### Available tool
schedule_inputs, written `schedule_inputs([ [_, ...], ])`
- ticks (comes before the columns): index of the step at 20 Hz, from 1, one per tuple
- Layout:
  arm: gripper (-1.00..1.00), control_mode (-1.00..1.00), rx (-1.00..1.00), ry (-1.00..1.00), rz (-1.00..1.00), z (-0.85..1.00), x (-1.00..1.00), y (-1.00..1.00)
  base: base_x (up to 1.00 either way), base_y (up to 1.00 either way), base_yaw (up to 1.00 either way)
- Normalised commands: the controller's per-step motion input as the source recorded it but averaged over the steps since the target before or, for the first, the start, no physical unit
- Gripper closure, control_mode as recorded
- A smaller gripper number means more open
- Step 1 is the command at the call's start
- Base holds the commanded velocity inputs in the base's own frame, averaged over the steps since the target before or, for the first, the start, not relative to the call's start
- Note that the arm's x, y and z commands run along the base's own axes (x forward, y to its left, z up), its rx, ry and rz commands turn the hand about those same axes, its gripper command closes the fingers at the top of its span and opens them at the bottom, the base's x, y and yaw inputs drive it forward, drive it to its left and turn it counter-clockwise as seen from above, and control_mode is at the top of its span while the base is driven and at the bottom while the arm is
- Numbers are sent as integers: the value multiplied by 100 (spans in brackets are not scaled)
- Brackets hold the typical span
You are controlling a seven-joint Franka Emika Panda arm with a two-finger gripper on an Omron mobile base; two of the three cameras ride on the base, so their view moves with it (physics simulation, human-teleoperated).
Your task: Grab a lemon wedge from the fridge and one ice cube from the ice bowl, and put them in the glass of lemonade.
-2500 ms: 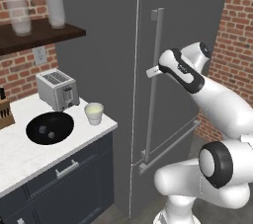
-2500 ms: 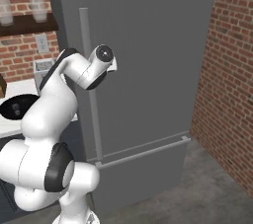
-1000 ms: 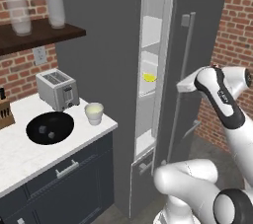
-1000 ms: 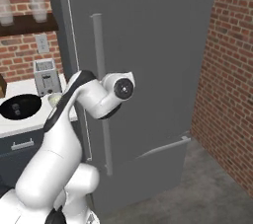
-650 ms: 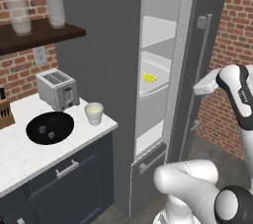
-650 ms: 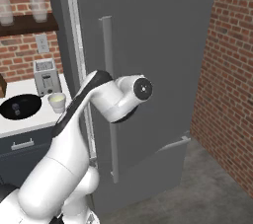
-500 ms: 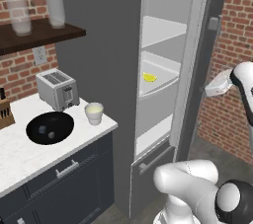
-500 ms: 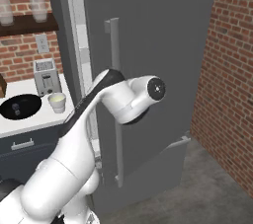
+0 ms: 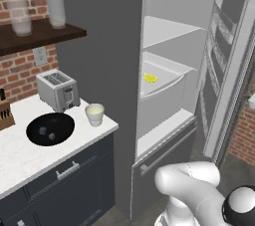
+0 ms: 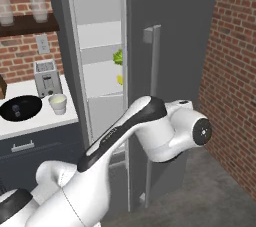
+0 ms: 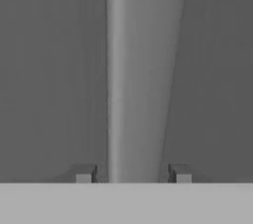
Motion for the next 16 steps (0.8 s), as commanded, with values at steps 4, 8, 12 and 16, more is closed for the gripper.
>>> schedule_inputs([
  [4,-100,-100,1,-6,-11,13,-51,-67,0,0,0],
  [8,-100,-100,8,-15,-9,44,-88,-66,0,0,0],
  [12,-100,-100,4,-15,-15,53,-100,-31,0,0,0],
  [16,-100,-100,0,-13,-31,46,-100,-9,0,0,0],
])
